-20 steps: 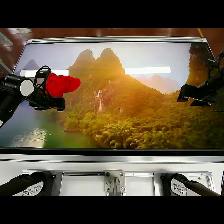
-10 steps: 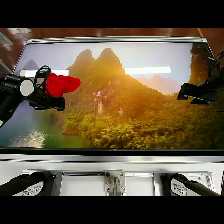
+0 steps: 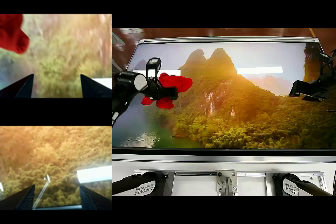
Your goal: Fold the shirts.
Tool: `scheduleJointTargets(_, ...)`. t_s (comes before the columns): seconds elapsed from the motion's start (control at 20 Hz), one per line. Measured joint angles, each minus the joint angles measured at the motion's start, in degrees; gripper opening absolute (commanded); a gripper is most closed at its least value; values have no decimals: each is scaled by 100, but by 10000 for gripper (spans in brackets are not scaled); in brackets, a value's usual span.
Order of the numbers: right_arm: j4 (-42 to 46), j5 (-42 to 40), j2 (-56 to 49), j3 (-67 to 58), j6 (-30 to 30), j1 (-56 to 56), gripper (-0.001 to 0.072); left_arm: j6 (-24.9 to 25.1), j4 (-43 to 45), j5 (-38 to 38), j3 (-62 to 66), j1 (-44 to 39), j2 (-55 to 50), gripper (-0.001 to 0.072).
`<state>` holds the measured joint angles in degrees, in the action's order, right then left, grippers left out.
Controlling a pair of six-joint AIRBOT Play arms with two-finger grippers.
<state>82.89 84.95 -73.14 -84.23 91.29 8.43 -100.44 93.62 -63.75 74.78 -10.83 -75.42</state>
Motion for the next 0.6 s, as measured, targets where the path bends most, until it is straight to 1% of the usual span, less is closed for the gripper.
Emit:
scheduleJointTargets(0.15, -20, -46, 0, 0, -17, 0, 678, 127, 116, 66, 1060, 575, -984, 708)
scheduleJointTargets(0.35, -81, -68, 0, 0, -22, 0, 678, 262, 114, -184, 2546, 1239, -2518, 709)
scheduleJointTargets(0.55, -140, -94, 0, 0, -22, 0, 678, 363, -35, -334, 3370, 1617, -3630, 708)
scheduleJointTargets(0.6, -146, -96, 0, 0, -22, 0, 678, 420, -72, -330, 3475, 1655, -3818, 665)
